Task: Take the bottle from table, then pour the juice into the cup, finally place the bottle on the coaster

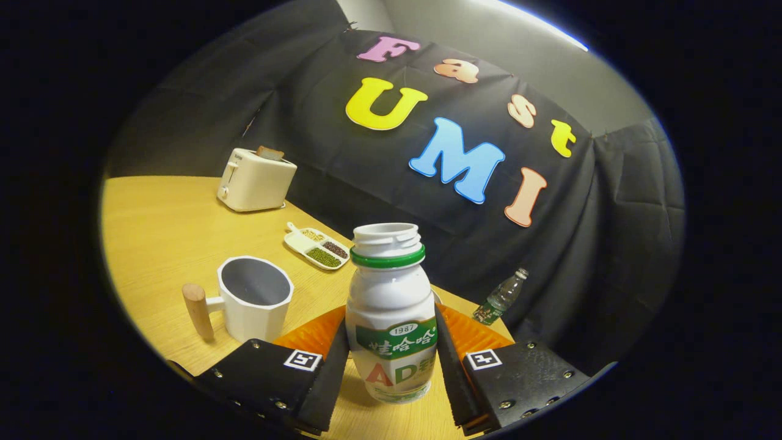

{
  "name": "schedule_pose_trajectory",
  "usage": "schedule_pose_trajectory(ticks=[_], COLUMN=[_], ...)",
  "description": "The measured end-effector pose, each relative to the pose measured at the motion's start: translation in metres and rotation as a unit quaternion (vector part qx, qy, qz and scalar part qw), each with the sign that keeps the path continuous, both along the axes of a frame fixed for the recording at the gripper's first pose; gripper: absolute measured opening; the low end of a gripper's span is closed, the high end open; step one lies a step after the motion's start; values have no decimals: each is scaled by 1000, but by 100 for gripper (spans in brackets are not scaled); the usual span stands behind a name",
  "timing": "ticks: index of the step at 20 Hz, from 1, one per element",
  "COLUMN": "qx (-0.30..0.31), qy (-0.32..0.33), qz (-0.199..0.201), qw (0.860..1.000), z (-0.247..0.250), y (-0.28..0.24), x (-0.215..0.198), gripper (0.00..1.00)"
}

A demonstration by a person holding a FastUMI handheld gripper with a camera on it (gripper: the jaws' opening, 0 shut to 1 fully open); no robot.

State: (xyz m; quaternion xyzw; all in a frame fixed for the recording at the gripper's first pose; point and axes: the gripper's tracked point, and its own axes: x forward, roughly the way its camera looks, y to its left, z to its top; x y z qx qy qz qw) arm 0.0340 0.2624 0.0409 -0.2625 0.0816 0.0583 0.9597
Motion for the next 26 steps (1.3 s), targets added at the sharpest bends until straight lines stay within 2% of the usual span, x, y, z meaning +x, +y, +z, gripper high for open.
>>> schedule_pose_trajectory(ticks=[7, 12, 13, 17, 20, 23, 26], qx=[-88, -153, -163, -187, -235, -300, -328], qy=[15, 24, 24, 16, 7, -20, -17], qz=[-9, -26, -26, -20, -25, -37, -37], qw=[996, 988, 986, 982, 972, 953, 944], z=[-9, -13, -13, -12, -6, 5, -2], y=[16, 13, 14, 24, 29, 32, 34], x=[2, 5, 6, 8, 8, 11, 15], gripper=[71, 71, 68, 67, 67, 67, 67])
